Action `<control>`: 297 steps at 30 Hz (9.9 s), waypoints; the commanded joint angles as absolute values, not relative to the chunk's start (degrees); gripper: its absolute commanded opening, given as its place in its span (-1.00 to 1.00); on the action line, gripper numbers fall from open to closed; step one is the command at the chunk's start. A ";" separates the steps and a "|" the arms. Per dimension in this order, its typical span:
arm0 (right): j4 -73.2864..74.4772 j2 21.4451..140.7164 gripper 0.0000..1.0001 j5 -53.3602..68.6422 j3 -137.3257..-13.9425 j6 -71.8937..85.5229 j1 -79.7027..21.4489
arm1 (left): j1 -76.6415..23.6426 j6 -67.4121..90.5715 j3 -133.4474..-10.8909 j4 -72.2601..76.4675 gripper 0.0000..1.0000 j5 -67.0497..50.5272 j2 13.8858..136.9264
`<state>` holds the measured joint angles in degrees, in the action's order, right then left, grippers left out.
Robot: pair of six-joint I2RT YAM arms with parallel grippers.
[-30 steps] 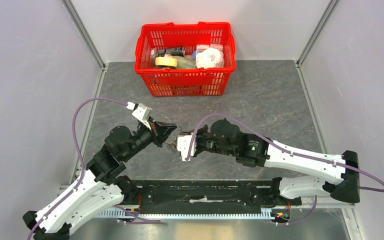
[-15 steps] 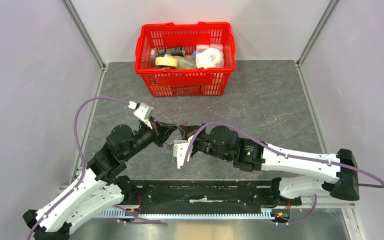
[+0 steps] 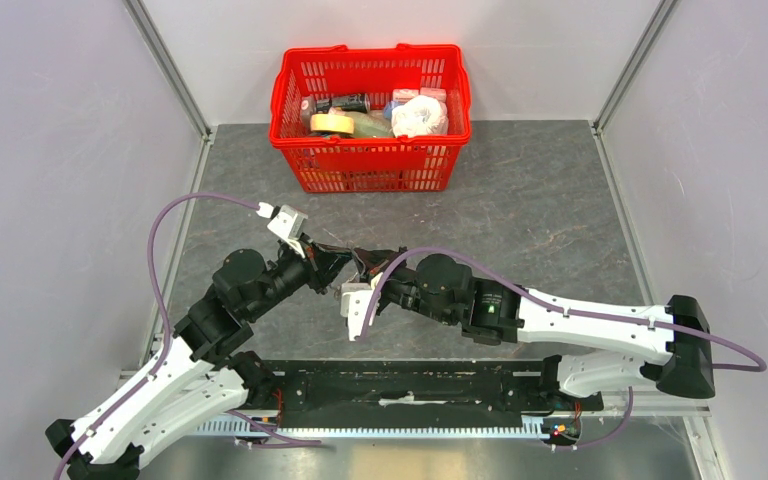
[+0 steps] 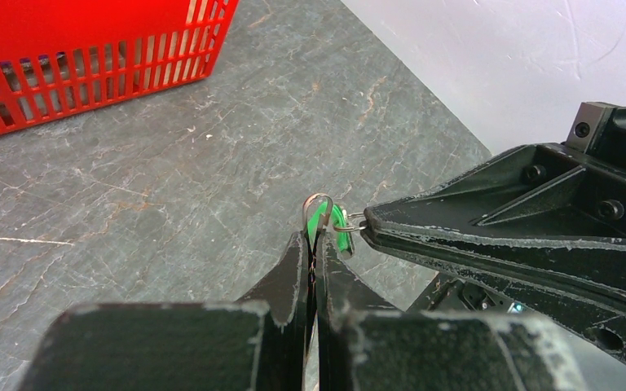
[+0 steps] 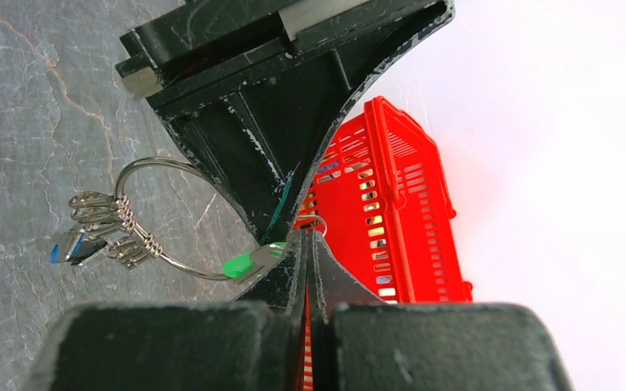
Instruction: Put the keys on the keyring
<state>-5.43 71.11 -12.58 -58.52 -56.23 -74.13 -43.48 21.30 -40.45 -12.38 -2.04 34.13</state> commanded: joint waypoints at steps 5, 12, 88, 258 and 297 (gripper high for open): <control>-8.15 71.75 -1.00 -13.08 -58.54 -57.21 -74.52 | -43.42 22.76 -42.79 -10.72 -0.95 -2.46 33.57; -8.13 71.97 -1.00 -13.11 -58.19 -56.35 -74.52 | -43.42 22.68 -42.80 -10.72 -0.95 -2.55 33.31; -24.55 70.53 -1.00 -16.57 -57.11 -62.23 -73.21 | -43.40 22.21 -42.54 -8.88 -0.96 -10.64 33.66; 34.54 54.91 -1.00 -36.63 -65.44 13.07 -70.06 | -43.33 29.72 -39.21 -4.99 -0.05 -10.56 39.80; 18.00 72.30 0.07 -23.41 -49.67 31.66 -55.89 | -43.33 29.25 -38.42 -10.08 -0.01 -6.18 34.23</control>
<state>19.73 75.70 -19.99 -46.50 30.28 -56.07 -43.46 31.46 -38.96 -10.98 -8.21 35.88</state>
